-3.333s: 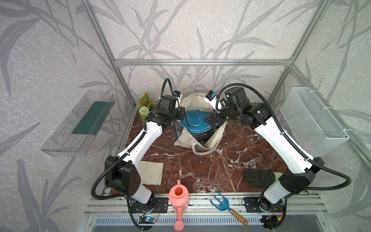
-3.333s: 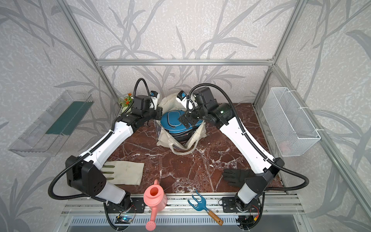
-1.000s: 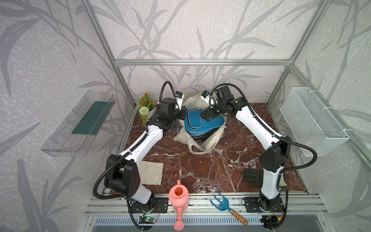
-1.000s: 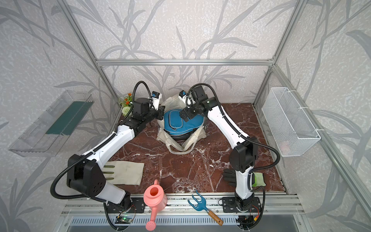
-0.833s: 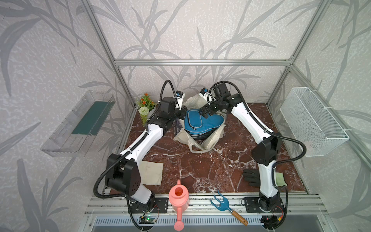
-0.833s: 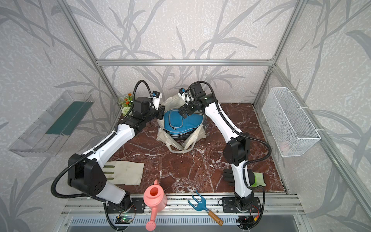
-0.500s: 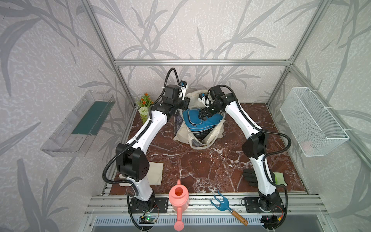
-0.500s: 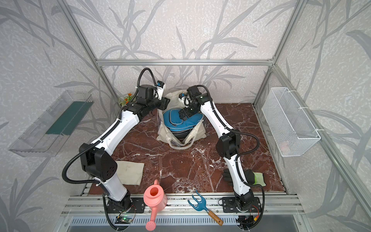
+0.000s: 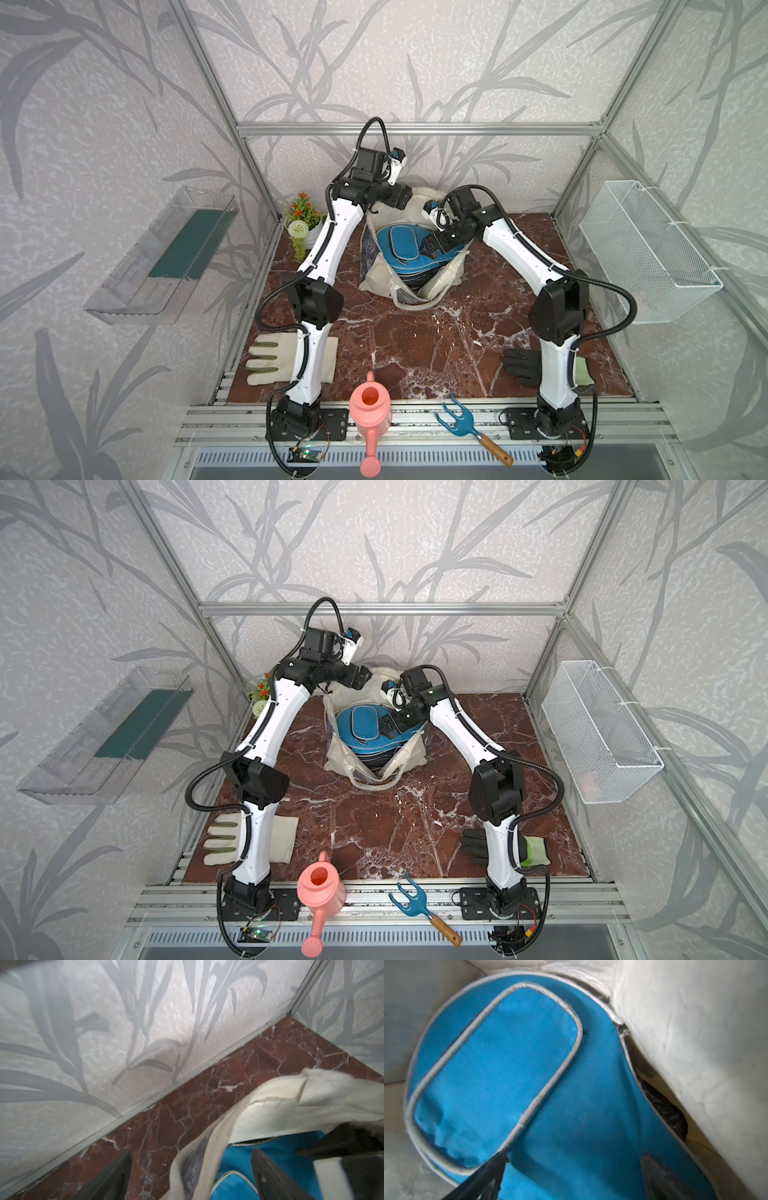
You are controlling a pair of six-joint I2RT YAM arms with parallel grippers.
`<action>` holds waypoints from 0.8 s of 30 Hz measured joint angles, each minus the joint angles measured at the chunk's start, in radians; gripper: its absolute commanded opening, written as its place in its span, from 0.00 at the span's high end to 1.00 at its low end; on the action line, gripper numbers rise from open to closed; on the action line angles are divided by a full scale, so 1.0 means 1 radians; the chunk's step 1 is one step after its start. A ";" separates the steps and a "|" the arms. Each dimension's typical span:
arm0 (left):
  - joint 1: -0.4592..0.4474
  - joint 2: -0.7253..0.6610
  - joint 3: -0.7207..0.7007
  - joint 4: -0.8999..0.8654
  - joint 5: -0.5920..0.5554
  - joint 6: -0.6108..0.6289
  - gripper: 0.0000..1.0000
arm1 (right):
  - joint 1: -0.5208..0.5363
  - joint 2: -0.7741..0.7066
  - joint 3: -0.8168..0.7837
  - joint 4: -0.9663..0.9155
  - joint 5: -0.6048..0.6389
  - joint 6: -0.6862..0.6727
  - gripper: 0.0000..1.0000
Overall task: Remove the ping pong set from the canvas bag
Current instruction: Pick up the ping pong set from the canvas bag.
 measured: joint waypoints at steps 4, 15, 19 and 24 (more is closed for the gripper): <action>0.000 0.036 0.002 -0.060 0.006 0.007 0.73 | -0.013 -0.016 -0.037 0.015 -0.005 0.002 0.01; -0.002 0.013 -0.024 -0.063 0.042 0.018 1.00 | -0.010 -0.021 -0.014 -0.005 -0.018 -0.018 0.01; -0.004 -0.016 -0.048 -0.046 0.053 0.017 1.00 | 0.000 -0.021 0.021 -0.016 -0.018 -0.024 0.01; -0.012 -0.041 -0.061 -0.005 0.093 0.005 1.00 | 0.011 -0.021 0.027 -0.014 -0.018 -0.024 0.01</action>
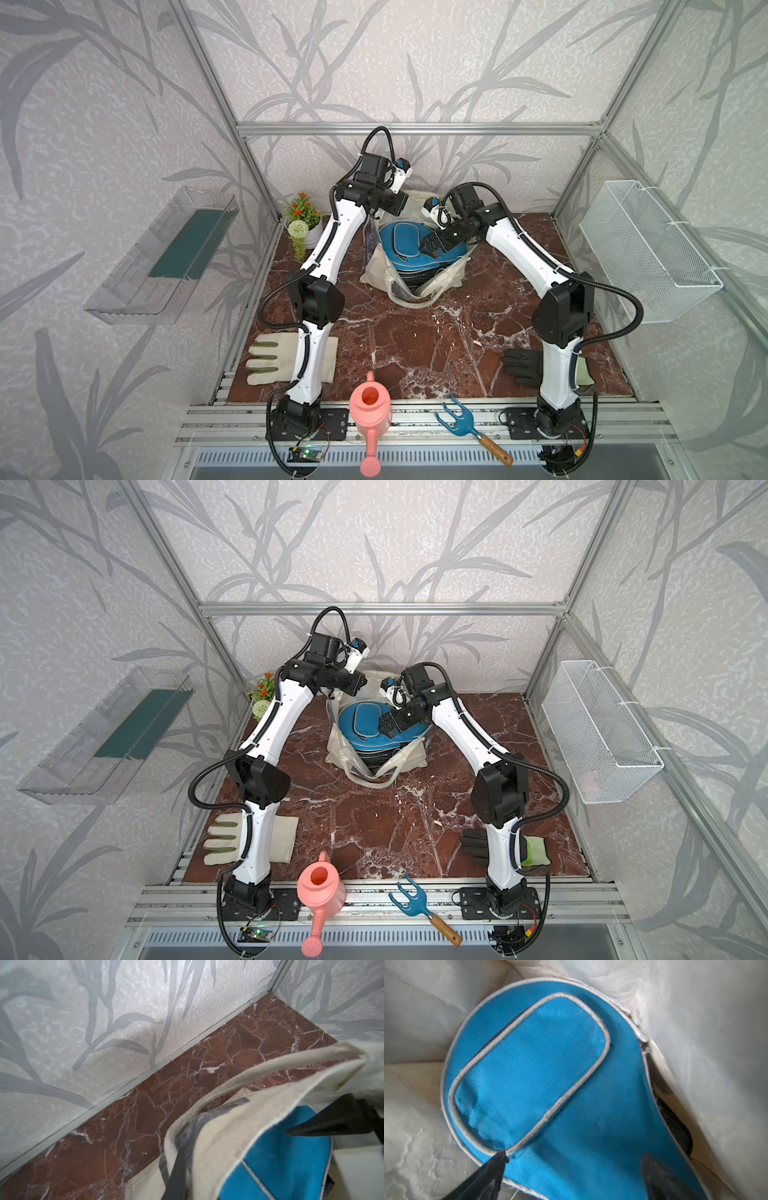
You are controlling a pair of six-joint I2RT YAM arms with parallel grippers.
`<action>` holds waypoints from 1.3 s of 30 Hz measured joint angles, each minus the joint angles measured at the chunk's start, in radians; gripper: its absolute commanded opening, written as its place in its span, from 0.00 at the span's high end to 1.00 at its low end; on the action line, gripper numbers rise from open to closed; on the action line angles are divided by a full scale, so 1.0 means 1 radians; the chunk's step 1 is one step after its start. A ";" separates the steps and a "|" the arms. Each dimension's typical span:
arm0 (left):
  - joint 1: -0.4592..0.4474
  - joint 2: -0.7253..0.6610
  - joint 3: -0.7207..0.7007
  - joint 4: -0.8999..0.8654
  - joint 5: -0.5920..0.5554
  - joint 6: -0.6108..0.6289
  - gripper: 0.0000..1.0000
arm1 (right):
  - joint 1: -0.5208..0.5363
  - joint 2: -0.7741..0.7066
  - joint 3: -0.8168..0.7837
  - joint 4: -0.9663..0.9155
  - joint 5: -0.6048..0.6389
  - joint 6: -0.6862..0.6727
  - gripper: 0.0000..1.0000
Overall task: Remove the ping pong set from the canvas bag
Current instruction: Pick up the ping pong set from the canvas bag.
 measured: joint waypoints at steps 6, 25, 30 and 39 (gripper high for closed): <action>-0.007 -0.017 -0.007 0.021 0.048 -0.025 1.00 | 0.011 0.000 0.011 0.004 0.022 0.000 0.01; 0.000 -0.295 -0.530 0.293 0.173 -0.013 1.00 | 0.005 0.136 0.163 0.001 0.058 -0.117 0.01; 0.005 -0.298 -0.549 0.312 0.219 0.014 1.00 | -0.015 0.200 0.251 -0.056 -0.034 -0.163 0.01; 0.010 -0.298 -0.557 0.304 0.253 0.029 1.00 | -0.070 0.401 0.555 -0.323 -0.293 -0.293 0.05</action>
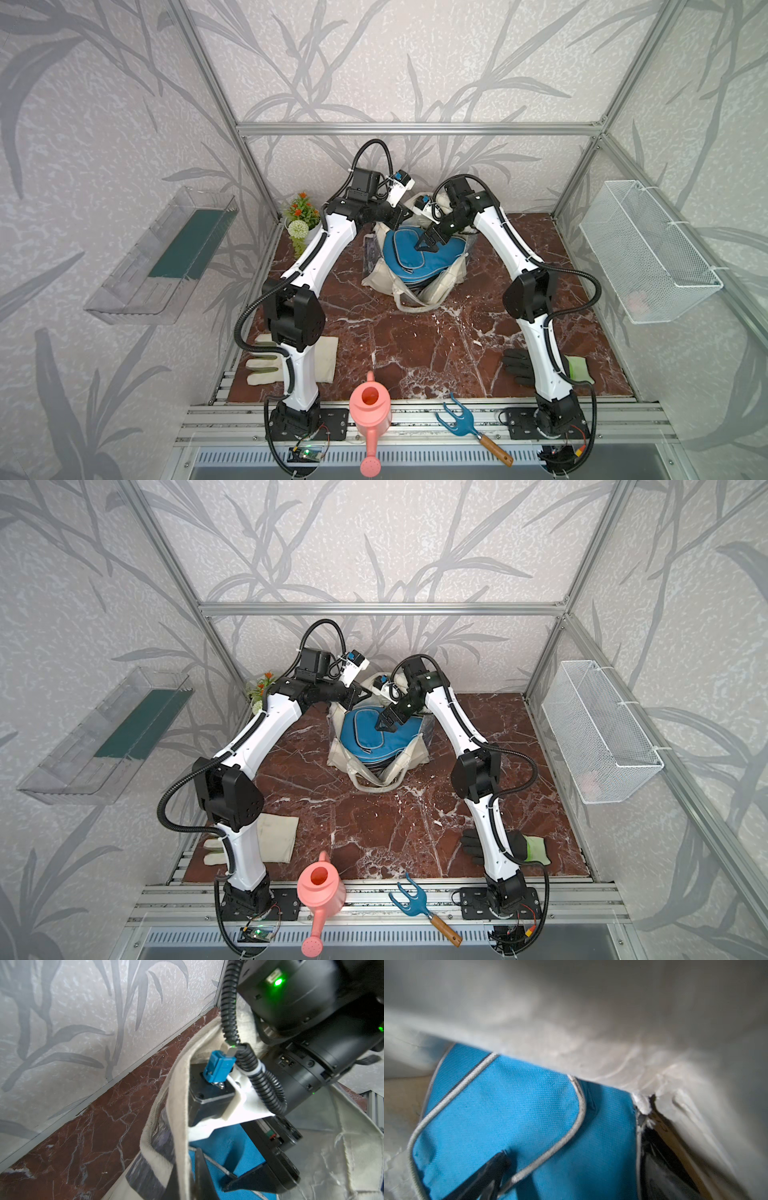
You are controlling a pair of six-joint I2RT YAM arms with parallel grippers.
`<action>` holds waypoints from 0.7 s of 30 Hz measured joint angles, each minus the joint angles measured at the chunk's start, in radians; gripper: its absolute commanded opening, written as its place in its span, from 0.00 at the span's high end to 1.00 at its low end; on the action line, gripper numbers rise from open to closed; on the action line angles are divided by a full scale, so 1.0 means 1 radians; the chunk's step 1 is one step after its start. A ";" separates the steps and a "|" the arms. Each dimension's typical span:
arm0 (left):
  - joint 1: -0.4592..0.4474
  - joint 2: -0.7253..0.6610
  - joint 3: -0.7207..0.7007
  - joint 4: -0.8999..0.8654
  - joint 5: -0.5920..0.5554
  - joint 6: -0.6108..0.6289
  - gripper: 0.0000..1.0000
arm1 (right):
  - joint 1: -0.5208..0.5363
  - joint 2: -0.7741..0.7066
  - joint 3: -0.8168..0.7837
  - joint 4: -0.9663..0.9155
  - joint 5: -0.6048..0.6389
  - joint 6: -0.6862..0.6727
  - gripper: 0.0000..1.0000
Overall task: Remove the ping pong set from the canvas bag
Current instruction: Pick up the ping pong set from the canvas bag.
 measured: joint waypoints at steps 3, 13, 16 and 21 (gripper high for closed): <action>0.000 0.000 0.000 -0.011 0.020 0.003 1.00 | -0.010 0.000 -0.004 -0.041 -0.046 -0.026 0.21; -0.006 0.000 -0.001 -0.035 0.037 0.011 1.00 | -0.024 -0.003 -0.002 -0.114 -0.092 -0.052 0.88; -0.007 -0.001 -0.002 -0.033 0.028 0.011 1.00 | -0.026 -0.020 -0.023 -0.116 -0.087 -0.055 0.98; -0.007 -0.013 -0.002 -0.035 -0.016 0.002 1.00 | -0.022 -0.091 -0.124 -0.072 -0.043 -0.029 1.00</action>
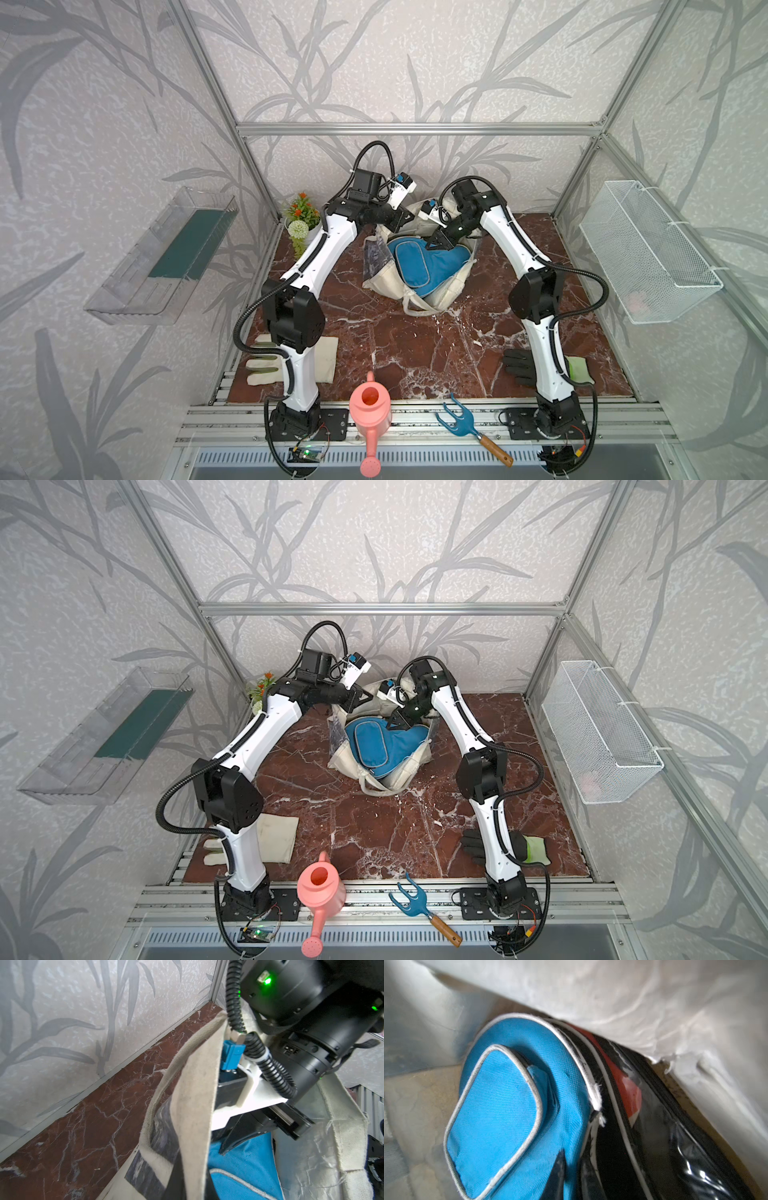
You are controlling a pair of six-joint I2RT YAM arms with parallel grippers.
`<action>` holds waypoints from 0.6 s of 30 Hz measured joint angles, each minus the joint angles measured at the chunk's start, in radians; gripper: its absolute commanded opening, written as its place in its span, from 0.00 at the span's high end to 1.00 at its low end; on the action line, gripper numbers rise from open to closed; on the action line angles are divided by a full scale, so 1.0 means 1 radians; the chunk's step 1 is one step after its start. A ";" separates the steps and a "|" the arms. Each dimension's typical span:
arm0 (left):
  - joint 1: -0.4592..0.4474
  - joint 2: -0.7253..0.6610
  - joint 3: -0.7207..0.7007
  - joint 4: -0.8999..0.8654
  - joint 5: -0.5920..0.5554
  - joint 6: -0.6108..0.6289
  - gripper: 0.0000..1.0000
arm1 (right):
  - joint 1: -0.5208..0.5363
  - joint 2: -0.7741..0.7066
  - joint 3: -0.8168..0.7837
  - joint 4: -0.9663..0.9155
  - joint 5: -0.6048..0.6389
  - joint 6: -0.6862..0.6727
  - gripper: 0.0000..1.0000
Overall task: Remove the ping pong set from the canvas bag
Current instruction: Pick up the ping pong set from the canvas bag.
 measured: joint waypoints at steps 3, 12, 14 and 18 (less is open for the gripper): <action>0.000 -0.014 0.000 -0.008 -0.045 -0.008 1.00 | 0.012 -0.055 -0.061 0.029 0.053 0.031 1.00; -0.003 0.019 0.140 -0.138 -0.164 -0.014 1.00 | 0.095 -0.257 -0.272 0.208 0.291 0.177 1.00; -0.003 0.056 0.208 -0.177 -0.168 -0.013 1.00 | 0.112 -0.304 -0.319 0.262 0.340 0.204 1.00; -0.005 0.134 0.350 -0.243 -0.164 -0.010 1.00 | 0.126 -0.349 -0.364 0.327 0.407 0.253 1.00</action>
